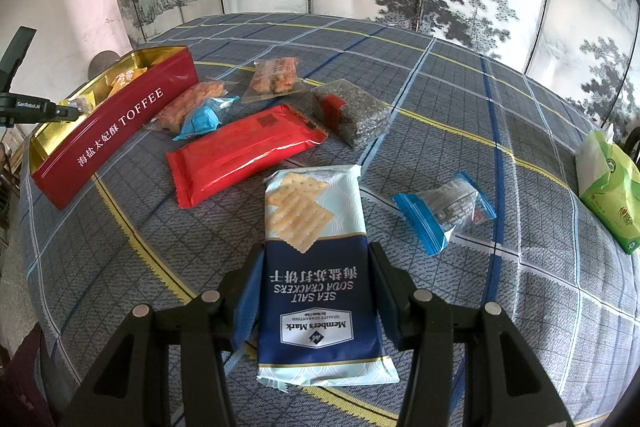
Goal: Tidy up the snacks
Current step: 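Carry the yellow candy over the tin and open the left gripper, then carry the blue cracker pack into the tin and release it with the right gripper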
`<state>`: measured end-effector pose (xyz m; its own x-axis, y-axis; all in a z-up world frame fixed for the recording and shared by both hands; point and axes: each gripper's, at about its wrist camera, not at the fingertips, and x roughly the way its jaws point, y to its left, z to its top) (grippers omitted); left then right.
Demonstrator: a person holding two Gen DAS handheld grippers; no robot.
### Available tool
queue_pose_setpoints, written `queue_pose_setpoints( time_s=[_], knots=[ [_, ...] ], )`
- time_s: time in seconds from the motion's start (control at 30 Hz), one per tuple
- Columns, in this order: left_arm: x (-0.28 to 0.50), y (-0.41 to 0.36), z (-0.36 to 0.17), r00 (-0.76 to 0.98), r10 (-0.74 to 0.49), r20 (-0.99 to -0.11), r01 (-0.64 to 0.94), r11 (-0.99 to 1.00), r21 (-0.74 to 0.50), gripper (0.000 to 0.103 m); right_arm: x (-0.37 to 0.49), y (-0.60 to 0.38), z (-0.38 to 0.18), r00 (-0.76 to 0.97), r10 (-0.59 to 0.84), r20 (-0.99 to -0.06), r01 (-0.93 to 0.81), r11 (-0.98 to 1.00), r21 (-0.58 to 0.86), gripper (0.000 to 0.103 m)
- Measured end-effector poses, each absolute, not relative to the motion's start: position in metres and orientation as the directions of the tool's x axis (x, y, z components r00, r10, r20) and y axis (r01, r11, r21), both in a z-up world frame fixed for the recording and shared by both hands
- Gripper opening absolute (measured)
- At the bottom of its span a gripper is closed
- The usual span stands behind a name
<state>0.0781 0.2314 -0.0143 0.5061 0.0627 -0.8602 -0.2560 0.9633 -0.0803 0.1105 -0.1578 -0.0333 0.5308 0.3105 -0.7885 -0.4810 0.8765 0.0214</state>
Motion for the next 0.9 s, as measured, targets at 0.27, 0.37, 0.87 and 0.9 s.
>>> queue_pose_setpoints(
  time_s=[0.27,0.37,0.87,0.9],
  knots=[
    [0.041,0.226,0.02,0.614,0.096,-0.784,-0.278,0.955,-0.101,0.071,0.11,-0.158,-0.033,0.532,0.31,-0.788,-0.48,0.877,0.02,0.051],
    [0.014,0.224,0.028,0.648,0.098,-0.755,-0.315,0.937,-0.149,0.077,0.111,-0.161,-0.033,0.534,0.309,-0.787,-0.472,0.881,0.026,0.051],
    [-0.059,0.199,0.014,0.645,0.144,-0.75,-0.386,0.909,-0.158,0.077,0.106,-0.172,-0.012,0.488,0.416,-0.767,-0.413,0.885,0.217,0.051],
    [-0.061,0.197,0.012,0.644,0.149,-0.75,-0.387,0.909,-0.151,0.077,0.106,-0.17,-0.007,0.487,0.427,-0.762,-0.418,0.88,0.227,0.051]
  ],
)
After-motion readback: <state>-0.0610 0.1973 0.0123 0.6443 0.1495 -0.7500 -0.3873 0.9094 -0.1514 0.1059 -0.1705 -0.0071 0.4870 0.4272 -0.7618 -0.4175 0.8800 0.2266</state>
